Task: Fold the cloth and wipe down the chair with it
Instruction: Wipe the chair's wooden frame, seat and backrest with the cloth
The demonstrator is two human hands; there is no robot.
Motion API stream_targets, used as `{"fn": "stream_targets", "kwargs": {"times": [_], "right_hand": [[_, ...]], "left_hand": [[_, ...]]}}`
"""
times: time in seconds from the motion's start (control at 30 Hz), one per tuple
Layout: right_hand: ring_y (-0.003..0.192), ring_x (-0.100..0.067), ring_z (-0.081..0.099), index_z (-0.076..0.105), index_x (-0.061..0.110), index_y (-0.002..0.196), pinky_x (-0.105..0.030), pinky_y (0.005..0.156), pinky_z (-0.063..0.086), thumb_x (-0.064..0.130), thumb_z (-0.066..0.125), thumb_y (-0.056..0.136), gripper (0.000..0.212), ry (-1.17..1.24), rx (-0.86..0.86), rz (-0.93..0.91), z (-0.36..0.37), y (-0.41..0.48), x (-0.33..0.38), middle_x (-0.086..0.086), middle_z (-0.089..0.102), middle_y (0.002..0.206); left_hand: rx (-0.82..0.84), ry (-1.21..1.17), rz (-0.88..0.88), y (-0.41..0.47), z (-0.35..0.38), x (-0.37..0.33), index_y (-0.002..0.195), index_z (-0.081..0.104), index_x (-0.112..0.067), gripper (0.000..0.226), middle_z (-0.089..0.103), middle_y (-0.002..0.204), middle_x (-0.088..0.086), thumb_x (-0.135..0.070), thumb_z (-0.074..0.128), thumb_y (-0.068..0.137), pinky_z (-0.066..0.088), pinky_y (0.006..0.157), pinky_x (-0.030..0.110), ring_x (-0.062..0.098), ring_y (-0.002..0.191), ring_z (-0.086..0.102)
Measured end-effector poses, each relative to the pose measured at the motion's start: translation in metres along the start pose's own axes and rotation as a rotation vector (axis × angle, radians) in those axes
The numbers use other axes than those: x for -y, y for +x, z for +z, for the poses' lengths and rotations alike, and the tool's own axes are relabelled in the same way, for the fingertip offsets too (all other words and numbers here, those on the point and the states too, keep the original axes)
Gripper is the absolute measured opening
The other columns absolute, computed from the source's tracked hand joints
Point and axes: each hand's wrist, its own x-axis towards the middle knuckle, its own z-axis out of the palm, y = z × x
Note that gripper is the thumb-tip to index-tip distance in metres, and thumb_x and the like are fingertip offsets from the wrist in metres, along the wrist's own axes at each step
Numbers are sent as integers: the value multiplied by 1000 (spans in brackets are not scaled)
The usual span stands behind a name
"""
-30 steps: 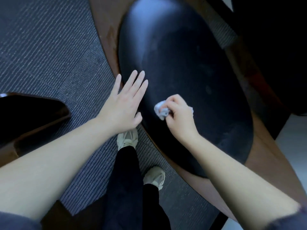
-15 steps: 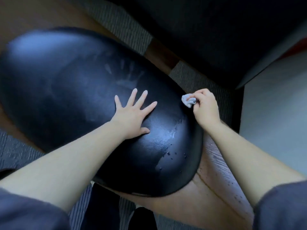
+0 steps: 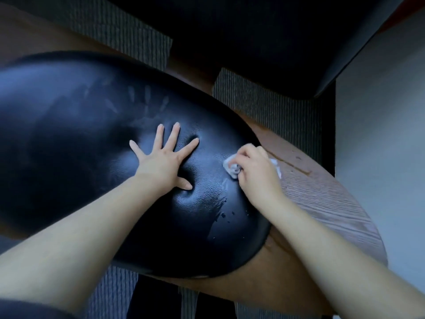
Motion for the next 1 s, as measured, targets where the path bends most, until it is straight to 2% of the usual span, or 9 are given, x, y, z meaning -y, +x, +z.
{"fn": "stream_targets", "kwargs": {"times": [0.07,0.13,0.33,0.4,0.5,0.7,0.8,0.87,1.0], "right_hand": [[85,-30,51,67,6,71,-9,67,24,-14,52,66,25,-1,-75,131,7,42,-1,-12,58,91],[95,-26,47,68,9,82,-19,73,31,-5,51,76,23,-42,-81,259,15,60,3,-7,56,102],[71,-27,53,63,19,65,-29,54,42,9,48,71,18,-23,7,-150,28,-39,31,-3,57,80],[78,-27,56,65,18,65,-22,58,31,4,61,68,14,-76,-61,-4,18,-5,22,-3,58,83],[91,-22,47,65,15,75,-27,65,27,5,52,78,17,-69,-126,251,16,22,19,-2,55,95],[74,-23,47,59,20,65,-34,57,41,14,41,72,20,38,21,-171,43,-117,67,-3,56,80],[80,-26,50,66,19,72,-31,63,43,9,45,75,23,-9,-58,14,30,-68,45,-7,59,87],[82,-21,44,66,17,74,-23,69,29,-1,50,74,24,40,-138,184,32,-56,41,-6,56,90],[75,-17,37,59,16,63,-27,64,31,11,38,72,23,114,-60,-120,66,-142,86,-3,55,78]], "left_hand": [[-3,-4,2,1,2,0,148,-15,-52,113,-34,158,-2,-67,68,73,7,101,82,31,145,-30],[-4,-4,4,1,2,1,148,-14,-53,113,-34,158,-2,-67,69,72,6,101,82,31,145,-30],[4,-14,9,1,-2,0,150,-11,-52,113,-32,159,-4,-66,70,72,7,101,82,30,146,-29],[-10,-13,11,0,-2,0,150,-10,-51,113,-30,160,-3,-66,71,72,8,102,81,30,146,-27],[-77,-24,23,-5,0,1,151,-8,-49,113,-26,161,-1,-65,71,73,8,104,80,30,147,-25],[-198,-106,25,-38,20,3,154,0,-43,98,-17,164,3,-61,64,82,9,108,76,31,149,-18],[-173,-81,39,-58,33,9,155,6,-42,94,-15,164,4,-61,63,83,11,106,78,32,149,-16],[-159,-50,46,-66,37,12,154,8,-42,93,-15,164,5,-61,63,82,13,104,79,32,149,-16],[-121,-49,42,-79,42,12,154,11,-43,90,-14,164,4,-61,62,83,13,104,79,30,149,-15]]}}
